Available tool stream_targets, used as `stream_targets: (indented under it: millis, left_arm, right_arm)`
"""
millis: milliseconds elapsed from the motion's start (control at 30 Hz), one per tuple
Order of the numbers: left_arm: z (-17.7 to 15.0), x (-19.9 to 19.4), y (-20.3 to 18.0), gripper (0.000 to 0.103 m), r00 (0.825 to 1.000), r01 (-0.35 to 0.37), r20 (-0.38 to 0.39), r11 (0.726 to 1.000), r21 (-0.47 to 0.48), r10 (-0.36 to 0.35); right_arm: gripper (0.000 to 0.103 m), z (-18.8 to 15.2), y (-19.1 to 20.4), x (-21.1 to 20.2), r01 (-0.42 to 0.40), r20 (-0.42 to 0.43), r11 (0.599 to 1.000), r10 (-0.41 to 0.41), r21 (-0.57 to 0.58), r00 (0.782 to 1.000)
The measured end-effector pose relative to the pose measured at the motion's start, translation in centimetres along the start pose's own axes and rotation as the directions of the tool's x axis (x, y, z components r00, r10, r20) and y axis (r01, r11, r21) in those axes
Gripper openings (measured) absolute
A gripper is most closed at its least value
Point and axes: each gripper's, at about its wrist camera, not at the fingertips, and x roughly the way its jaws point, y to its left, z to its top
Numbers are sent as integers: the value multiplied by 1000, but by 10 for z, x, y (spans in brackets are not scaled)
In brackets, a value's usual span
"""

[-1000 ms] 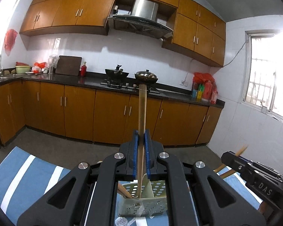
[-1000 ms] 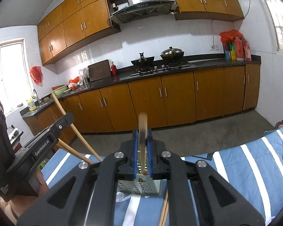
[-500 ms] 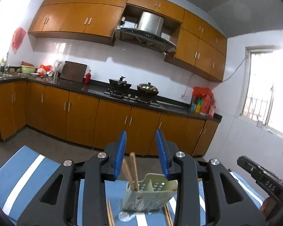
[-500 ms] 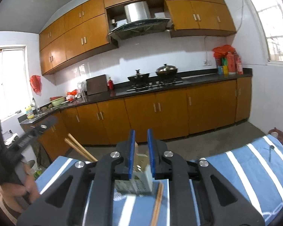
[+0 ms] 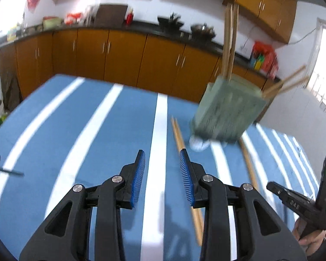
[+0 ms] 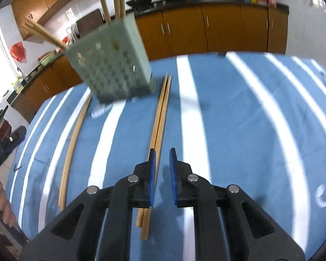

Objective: Organize utensils
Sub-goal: 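Lower both tools to the table and close each on another wooden chopstick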

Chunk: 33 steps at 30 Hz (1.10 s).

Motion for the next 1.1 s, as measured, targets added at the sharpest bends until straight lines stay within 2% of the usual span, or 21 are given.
stream_targets:
  millis: [133, 500, 600, 700, 767, 1100]
  left_arm:
    - [-11, 8, 5, 34, 999, 3, -53, 1000, -6, -4]
    - [-29, 23, -7, 34, 992, 34, -125, 999, 17, -32]
    - [-32, 27, -12, 34, 988, 49, -147, 999, 21, -46]
    - [-36, 32, -18, 31, 984, 64, -168, 997, 34, -58]
    - [-38, 34, -21, 27, 982, 71, -181, 996, 45, -62]
    - [-46, 49, -36, 18, 973, 78, -224, 992, 99, -54]
  right_arm:
    - [13, -7, 10, 7, 3, -14, 1000, -3, -11, 1000]
    - [12, -1, 13, 15, 59, -22, 996, -60, -66, 998]
    - [8, -4, 16, 15, 133, 3, 985, -134, -111, 991]
    - [8, 1, 0, 13, 178, 16, 983, -178, -38, 984]
    - [8, 2, -10, 12, 178, 17, 984, -178, -5, 984]
    - [8, 0, -16, 10, 176, 18, 984, -175, -15, 984]
